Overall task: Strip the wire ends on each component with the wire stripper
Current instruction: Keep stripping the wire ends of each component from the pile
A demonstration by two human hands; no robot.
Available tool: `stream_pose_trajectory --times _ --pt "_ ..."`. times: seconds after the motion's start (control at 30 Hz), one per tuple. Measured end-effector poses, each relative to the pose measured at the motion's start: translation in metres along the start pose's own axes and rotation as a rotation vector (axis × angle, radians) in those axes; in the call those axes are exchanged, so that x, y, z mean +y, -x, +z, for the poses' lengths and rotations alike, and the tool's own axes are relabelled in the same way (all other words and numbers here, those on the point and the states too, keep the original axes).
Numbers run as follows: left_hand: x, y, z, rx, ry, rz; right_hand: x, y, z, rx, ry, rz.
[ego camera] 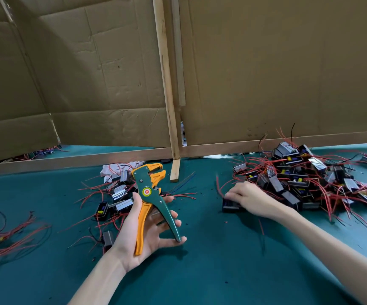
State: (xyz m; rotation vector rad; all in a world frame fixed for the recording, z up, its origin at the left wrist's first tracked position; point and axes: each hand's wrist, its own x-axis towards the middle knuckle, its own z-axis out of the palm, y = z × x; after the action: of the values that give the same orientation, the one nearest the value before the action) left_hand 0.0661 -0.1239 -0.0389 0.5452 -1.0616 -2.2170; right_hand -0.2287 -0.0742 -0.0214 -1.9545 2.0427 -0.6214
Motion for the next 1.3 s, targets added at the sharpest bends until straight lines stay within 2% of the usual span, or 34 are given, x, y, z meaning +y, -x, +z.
stream_pose_trajectory --times 0.07,0.17,0.27,0.37,0.53,0.6,0.73,0.83,0.93,1.03,1.07,1.2,1.3 --pt "-0.002 -0.001 0.001 0.009 -0.022 -0.017 -0.008 -0.004 0.005 -0.072 0.166 -0.002" --pt "-0.004 -0.001 0.002 0.034 -0.034 -0.028 -0.020 -0.008 0.004 -0.003 0.236 -0.024" --pt "-0.005 -0.002 0.003 0.041 -0.025 -0.025 -0.032 -0.007 0.008 0.093 0.000 -0.076" --pt "-0.007 -0.004 0.004 0.038 -0.021 -0.020 -0.036 -0.002 0.012 0.152 -0.202 -0.027" --pt "-0.011 -0.008 0.006 0.014 -0.078 -0.052 -0.038 0.007 0.021 0.199 -0.279 0.001" --pt "-0.011 -0.008 0.007 0.003 -0.106 -0.060 -0.041 0.010 0.023 0.161 -0.380 0.036" --pt "-0.010 -0.009 0.006 -0.090 -0.120 -0.083 -0.044 0.021 0.013 0.027 -0.830 0.062" --pt "-0.013 -0.009 0.000 -0.161 -0.165 -0.125 -0.045 0.031 0.002 -0.086 -0.974 0.043" --pt "-0.012 -0.015 0.006 -0.138 -0.242 -0.138 -0.049 0.035 -0.006 -0.191 -1.118 0.004" --pt "-0.012 -0.033 0.016 0.034 -0.303 -0.039 -0.054 0.038 -0.011 -0.304 -1.324 -0.030" --pt "-0.013 -0.035 0.018 0.016 -0.301 -0.032 -0.055 0.039 -0.011 -0.319 -1.391 -0.035" --pt "-0.020 -0.019 0.020 -0.268 -0.241 -0.202 -0.057 0.042 -0.009 -0.297 -1.527 0.015" --pt "-0.025 -0.018 0.015 -0.337 -0.200 -0.233 -0.056 0.042 -0.007 -0.281 -1.572 0.062"
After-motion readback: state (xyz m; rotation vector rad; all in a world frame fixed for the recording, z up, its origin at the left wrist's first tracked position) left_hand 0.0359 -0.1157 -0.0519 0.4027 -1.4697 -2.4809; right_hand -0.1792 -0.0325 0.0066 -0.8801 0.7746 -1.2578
